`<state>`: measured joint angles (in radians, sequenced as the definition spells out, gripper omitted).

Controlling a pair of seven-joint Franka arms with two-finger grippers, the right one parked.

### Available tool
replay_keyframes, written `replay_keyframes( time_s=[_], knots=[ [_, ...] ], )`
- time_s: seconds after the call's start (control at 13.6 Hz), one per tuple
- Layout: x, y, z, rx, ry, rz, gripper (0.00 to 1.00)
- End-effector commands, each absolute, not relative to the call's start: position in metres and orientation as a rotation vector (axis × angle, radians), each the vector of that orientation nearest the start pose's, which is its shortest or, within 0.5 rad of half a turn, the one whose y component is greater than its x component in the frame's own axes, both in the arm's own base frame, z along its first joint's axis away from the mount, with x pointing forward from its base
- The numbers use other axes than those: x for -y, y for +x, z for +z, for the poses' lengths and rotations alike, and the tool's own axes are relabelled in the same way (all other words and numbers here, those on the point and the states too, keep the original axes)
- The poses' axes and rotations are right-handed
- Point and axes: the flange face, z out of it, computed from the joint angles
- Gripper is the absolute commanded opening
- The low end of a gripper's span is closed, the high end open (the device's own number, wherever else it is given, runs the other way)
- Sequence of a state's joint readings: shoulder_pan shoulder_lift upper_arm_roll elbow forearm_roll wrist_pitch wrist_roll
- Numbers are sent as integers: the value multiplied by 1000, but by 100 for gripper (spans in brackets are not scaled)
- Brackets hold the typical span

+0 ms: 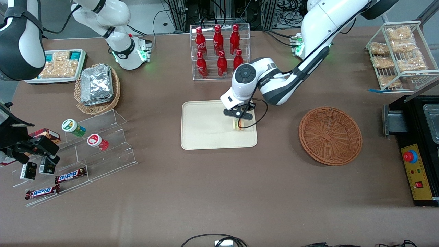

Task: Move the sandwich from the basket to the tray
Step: 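Lower the sandwich onto the cream tray and open the left gripper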

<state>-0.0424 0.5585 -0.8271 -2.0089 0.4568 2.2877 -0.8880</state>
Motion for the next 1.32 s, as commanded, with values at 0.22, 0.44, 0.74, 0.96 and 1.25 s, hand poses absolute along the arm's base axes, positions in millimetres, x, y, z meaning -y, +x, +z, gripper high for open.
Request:
replay_keyframes(
  time_s=[0.22,0.44,0.74,0.96,1.25],
  knots=[
    [448,392,211,-335,-3073,116,0],
    [447,393,211,-328,-3070,118,49],
    [446,412,228,-194,-3047,110,100],
    [446,440,254,-76,-3036,74,100],
    [444,473,292,75,-3065,112,100]
  ],
)
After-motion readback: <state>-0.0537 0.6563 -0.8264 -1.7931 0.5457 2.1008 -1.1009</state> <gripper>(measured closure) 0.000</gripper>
